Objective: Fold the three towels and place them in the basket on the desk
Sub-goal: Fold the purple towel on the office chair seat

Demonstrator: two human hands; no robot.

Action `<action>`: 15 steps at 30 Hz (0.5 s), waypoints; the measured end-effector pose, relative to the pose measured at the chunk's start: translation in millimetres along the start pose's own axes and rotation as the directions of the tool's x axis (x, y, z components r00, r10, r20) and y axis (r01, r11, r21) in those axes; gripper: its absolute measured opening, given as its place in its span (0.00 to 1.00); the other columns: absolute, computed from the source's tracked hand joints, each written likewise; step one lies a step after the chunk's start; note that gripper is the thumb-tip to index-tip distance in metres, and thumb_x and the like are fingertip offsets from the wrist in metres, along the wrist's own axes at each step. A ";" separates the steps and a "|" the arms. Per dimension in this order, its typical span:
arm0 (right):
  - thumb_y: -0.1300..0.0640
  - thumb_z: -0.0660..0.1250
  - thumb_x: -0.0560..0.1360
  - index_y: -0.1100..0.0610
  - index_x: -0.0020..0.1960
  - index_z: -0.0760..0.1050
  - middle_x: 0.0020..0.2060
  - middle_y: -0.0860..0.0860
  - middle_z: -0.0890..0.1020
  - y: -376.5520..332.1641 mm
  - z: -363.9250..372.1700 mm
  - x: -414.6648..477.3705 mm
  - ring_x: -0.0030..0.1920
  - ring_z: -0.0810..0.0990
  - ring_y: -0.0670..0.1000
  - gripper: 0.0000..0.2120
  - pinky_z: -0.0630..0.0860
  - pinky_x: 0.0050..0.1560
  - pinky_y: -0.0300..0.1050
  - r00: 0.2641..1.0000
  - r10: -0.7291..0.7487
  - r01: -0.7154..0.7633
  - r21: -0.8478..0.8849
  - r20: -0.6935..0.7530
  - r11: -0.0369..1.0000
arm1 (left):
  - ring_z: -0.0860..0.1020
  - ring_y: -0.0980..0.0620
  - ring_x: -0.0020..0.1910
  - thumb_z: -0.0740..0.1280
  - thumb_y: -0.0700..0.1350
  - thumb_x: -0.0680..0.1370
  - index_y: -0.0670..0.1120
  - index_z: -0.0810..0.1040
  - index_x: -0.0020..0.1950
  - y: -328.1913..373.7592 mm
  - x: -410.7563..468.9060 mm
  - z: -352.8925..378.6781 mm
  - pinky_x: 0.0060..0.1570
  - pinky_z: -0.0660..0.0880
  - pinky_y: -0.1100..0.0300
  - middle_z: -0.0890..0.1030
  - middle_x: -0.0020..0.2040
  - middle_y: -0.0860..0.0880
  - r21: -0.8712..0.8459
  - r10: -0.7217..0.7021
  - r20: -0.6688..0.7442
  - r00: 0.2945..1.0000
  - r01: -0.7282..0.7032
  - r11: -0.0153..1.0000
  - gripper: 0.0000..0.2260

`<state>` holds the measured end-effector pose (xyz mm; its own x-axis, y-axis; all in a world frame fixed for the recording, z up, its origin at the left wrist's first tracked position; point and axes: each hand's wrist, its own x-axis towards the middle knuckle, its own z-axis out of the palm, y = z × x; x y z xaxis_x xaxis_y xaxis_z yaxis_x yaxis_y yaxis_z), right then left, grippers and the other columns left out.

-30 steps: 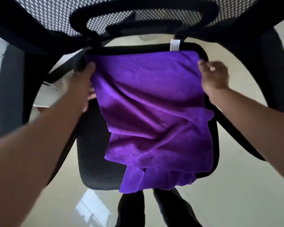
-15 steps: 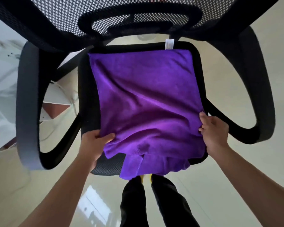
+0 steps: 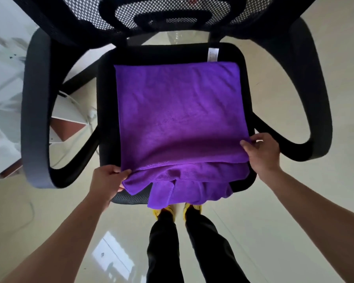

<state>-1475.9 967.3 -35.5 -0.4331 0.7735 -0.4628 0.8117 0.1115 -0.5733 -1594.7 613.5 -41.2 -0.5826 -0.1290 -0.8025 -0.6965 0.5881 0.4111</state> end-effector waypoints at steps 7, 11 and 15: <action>0.54 0.67 0.76 0.52 0.62 0.73 0.54 0.52 0.78 -16.5 15.2 -21.9 0.53 0.77 0.54 0.15 0.75 0.44 0.49 0.875 -0.485 0.453 -0.334 -0.014 0.827 | 0.78 0.42 0.48 0.69 0.43 0.73 0.47 0.79 0.57 32.7 -10.5 2.6 0.46 0.75 0.49 0.79 0.49 0.45 0.591 0.580 -0.100 0.808 -0.421 0.688 0.12; 0.58 0.64 0.77 0.56 0.60 0.78 0.55 0.53 0.80 -10.4 26.9 -9.6 0.55 0.80 0.54 0.13 0.71 0.55 0.42 0.928 -0.285 0.347 -0.274 0.240 0.897 | 0.77 0.39 0.53 0.66 0.45 0.75 0.50 0.79 0.60 42.7 7.7 12.7 0.51 0.74 0.48 0.78 0.51 0.43 0.622 0.491 0.057 0.869 -0.415 0.664 0.14; 0.61 0.62 0.79 0.58 0.60 0.77 0.56 0.54 0.80 -2.5 0.9 -22.5 0.54 0.79 0.53 0.12 0.66 0.52 0.35 0.964 -0.267 0.263 -0.150 -0.010 0.953 | 0.78 0.38 0.51 0.64 0.42 0.75 0.42 0.79 0.54 25.1 -6.5 9.1 0.52 0.72 0.50 0.82 0.50 0.39 0.311 0.324 -0.380 0.866 -0.210 0.927 0.10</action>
<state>-1468.6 949.1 -24.2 -0.6303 0.7216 -0.2862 0.7186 0.4028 -0.5669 -1604.6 636.4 -29.6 -0.8895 -0.2248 -0.3978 -0.3929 0.8207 0.4147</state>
